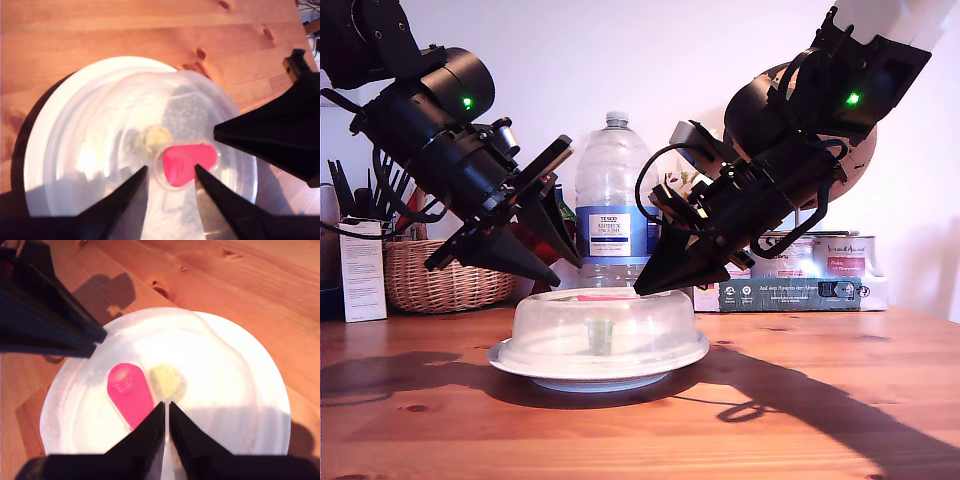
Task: Lift the plastic dome with your left arm while removing the green coffee capsule from the plate using your right arm.
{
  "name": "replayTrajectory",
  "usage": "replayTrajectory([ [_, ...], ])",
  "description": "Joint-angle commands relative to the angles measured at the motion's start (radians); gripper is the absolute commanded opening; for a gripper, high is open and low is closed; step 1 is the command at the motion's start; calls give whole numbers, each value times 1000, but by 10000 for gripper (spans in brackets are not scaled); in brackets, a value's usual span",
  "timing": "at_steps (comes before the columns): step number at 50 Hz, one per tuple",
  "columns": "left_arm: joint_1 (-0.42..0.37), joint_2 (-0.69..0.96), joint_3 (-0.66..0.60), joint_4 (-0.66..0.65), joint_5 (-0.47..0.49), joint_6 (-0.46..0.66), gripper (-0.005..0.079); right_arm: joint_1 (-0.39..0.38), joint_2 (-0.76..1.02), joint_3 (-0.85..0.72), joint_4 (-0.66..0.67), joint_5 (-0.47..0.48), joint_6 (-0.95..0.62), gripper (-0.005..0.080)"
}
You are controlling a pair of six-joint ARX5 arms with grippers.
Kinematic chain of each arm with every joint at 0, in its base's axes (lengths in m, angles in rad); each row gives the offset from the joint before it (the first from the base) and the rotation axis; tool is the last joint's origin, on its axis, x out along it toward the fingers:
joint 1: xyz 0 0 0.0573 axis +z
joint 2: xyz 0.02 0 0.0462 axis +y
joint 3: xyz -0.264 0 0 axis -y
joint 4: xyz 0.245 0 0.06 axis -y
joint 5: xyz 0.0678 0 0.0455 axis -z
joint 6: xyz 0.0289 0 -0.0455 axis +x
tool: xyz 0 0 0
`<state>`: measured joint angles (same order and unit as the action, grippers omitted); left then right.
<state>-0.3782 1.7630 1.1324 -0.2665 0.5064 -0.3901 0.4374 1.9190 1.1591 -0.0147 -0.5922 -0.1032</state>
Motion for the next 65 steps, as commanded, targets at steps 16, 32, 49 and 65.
replayTrajectory([
  [16,-3,79,3,9,43,-42,257,13,18,4,-2,0,-10,-13],
  [32,-16,109,15,30,71,-60,256,14,18,4,-5,8,-10,-13],
  [49,-32,109,22,29,135,-75,256,14,18,4,-27,27,-30,-13],
  [65,-32,109,33,27,196,-66,256,14,18,4,-66,26,-29,-13],
])
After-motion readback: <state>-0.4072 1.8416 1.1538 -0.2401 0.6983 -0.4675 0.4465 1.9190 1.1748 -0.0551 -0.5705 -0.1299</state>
